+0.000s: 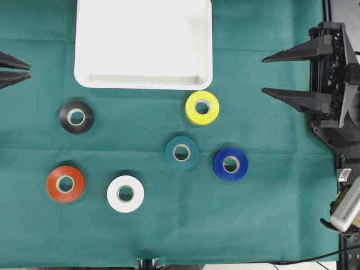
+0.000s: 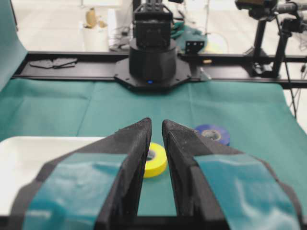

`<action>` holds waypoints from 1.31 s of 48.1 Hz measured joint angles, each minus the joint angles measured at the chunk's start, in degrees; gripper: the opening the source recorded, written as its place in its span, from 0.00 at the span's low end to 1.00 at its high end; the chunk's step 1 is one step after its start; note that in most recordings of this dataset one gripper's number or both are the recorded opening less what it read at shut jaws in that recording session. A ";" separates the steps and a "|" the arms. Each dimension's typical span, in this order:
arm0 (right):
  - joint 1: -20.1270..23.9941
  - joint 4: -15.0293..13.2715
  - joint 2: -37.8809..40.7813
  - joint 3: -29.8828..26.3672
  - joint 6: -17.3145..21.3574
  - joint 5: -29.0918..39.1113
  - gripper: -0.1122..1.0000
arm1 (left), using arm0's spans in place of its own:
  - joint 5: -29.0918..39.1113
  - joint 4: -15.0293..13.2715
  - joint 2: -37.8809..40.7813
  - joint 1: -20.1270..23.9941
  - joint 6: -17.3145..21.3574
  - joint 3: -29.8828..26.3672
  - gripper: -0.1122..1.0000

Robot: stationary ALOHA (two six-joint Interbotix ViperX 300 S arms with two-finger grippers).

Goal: Put the tape alternately from left to right into the white case.
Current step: 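Move the right gripper open toward the blue tape roll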

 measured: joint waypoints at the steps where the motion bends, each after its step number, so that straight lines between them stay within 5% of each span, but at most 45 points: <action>1: 0.00 0.00 0.00 0.00 0.00 0.09 0.32 | 0.00 0.00 0.09 -0.09 -0.09 0.09 0.32; 7: 0.00 0.00 0.00 1.67 0.00 -0.18 0.13 | -0.26 -1.05 0.18 0.00 -0.70 1.49 0.13; 12: 0.00 0.00 0.00 2.46 0.09 -0.26 0.03 | -0.35 -1.14 0.09 0.00 -1.05 1.93 0.12; 35: 0.00 0.00 2.46 2.81 0.18 -0.35 0.03 | -0.35 -1.23 0.53 -0.97 -1.41 2.29 0.12; 44: 0.00 0.00 4.48 2.81 1.49 -0.35 0.23 | -0.35 -1.23 1.58 -2.02 -1.32 2.37 0.15; 53: 0.00 0.00 5.98 2.81 2.64 -0.35 0.69 | -0.44 -1.23 2.11 -2.20 -1.41 2.72 0.56; 56: 0.00 0.00 6.15 2.81 2.81 -0.35 0.71 | -0.35 -1.23 2.11 -2.11 -1.32 2.90 0.70; 63: 0.00 0.00 6.50 2.81 2.90 -0.35 0.70 | -0.35 -1.32 2.20 -2.20 -1.41 2.99 0.64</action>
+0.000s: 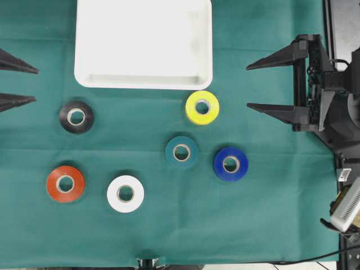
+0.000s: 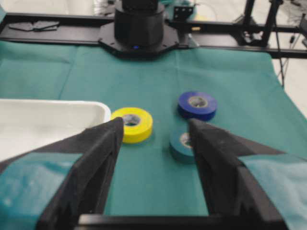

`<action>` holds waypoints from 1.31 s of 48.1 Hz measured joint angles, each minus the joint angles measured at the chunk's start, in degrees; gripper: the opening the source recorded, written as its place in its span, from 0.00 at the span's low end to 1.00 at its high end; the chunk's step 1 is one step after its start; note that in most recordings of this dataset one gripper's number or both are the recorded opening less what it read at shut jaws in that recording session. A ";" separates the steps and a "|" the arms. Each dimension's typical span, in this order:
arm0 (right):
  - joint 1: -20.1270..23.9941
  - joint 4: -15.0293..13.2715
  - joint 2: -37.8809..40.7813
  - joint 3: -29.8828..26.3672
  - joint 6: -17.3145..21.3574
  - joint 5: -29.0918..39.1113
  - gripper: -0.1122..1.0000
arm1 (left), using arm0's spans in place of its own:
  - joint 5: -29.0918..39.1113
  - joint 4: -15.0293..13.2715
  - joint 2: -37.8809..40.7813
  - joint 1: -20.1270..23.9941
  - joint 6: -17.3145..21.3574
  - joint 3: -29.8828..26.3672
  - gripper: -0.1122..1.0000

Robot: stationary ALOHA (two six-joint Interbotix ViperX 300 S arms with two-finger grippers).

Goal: Put the tape alternately from left to right into the white case.
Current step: 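Move the right gripper open toward the blue tape roll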

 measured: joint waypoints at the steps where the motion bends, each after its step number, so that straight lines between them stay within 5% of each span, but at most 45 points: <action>1: 0.00 -0.09 0.00 0.00 0.00 0.00 0.70 | 0.00 0.00 0.00 0.00 0.09 0.00 0.64; 44: 0.00 -0.09 11.51 -6.50 4.39 17.23 0.70 | 17.75 -0.09 8.44 1.67 -5.01 -3.52 0.63; 63: 0.00 0.00 12.04 -6.94 5.10 20.39 0.70 | 19.16 -0.09 8.53 1.67 -5.10 -3.69 0.63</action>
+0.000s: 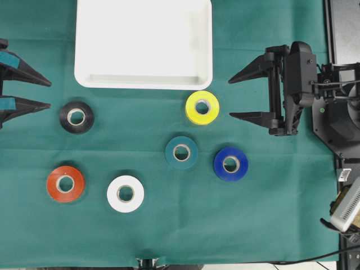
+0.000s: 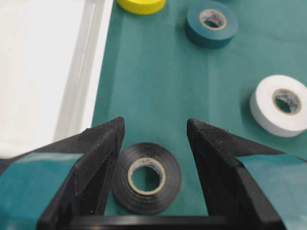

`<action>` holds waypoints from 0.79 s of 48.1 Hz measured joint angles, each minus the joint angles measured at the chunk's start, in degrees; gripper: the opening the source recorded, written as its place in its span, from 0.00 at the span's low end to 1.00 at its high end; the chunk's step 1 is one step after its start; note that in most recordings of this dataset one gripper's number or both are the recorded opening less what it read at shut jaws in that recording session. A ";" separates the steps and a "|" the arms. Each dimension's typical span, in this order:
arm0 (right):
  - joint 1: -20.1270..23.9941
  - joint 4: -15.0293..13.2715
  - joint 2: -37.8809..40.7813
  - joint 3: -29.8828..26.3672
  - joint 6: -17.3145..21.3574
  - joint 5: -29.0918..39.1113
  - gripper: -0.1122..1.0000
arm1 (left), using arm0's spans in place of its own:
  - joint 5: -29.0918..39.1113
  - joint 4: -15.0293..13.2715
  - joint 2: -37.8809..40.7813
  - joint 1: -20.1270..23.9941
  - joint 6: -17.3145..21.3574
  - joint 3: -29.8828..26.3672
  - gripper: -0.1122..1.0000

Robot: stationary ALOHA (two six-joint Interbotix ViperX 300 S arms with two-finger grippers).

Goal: Put the tape alternately from left to right into the white case.
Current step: 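Move the right gripper open toward the blue tape roll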

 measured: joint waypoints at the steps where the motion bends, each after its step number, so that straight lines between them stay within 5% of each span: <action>1: 0.00 0.00 0.00 0.00 -0.09 0.00 0.70 | 0.00 0.00 0.00 0.00 0.00 0.00 0.63; 38: 10.72 -0.09 -0.18 3.69 2.55 -0.97 0.70 | 0.00 0.00 -0.44 0.09 0.18 0.53 0.62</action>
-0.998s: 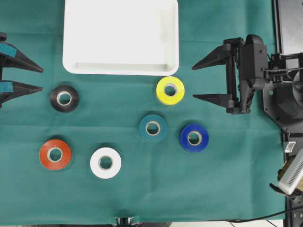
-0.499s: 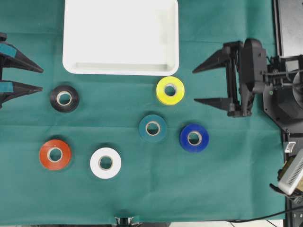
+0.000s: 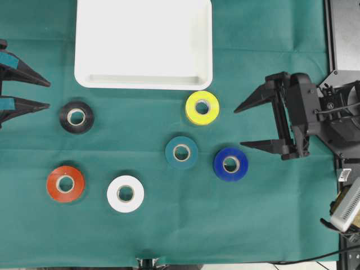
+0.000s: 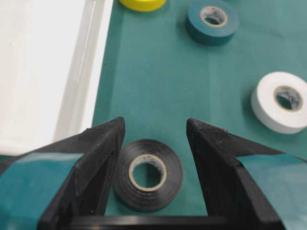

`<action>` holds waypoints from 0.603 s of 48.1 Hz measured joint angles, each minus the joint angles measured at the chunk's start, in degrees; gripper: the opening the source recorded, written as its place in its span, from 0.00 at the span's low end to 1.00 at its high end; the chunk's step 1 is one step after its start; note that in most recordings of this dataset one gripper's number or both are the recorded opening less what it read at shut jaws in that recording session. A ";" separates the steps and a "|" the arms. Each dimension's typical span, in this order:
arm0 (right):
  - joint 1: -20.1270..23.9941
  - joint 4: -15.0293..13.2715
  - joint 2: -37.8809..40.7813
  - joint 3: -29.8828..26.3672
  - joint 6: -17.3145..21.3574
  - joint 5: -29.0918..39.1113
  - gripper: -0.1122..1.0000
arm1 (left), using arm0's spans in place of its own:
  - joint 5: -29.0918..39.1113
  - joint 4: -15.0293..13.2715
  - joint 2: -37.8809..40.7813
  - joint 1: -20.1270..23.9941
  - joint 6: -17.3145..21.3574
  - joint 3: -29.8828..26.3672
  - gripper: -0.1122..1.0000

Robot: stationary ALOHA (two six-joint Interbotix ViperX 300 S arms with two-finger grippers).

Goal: Put the tape alternately from left to right into the white case.
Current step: 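Move the right gripper open toward the blue tape roll, then lower the right gripper into the blue roll's hole and close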

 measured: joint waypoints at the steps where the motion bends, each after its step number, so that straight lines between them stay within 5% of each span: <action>1: 0.26 0.00 -0.09 0.09 0.00 0.00 0.70 | 0.00 0.00 0.00 -0.09 0.00 0.09 0.63; 29: 0.79 0.00 -0.97 1.23 0.00 -0.18 0.70 | 0.00 0.00 -0.09 0.00 0.09 0.09 0.62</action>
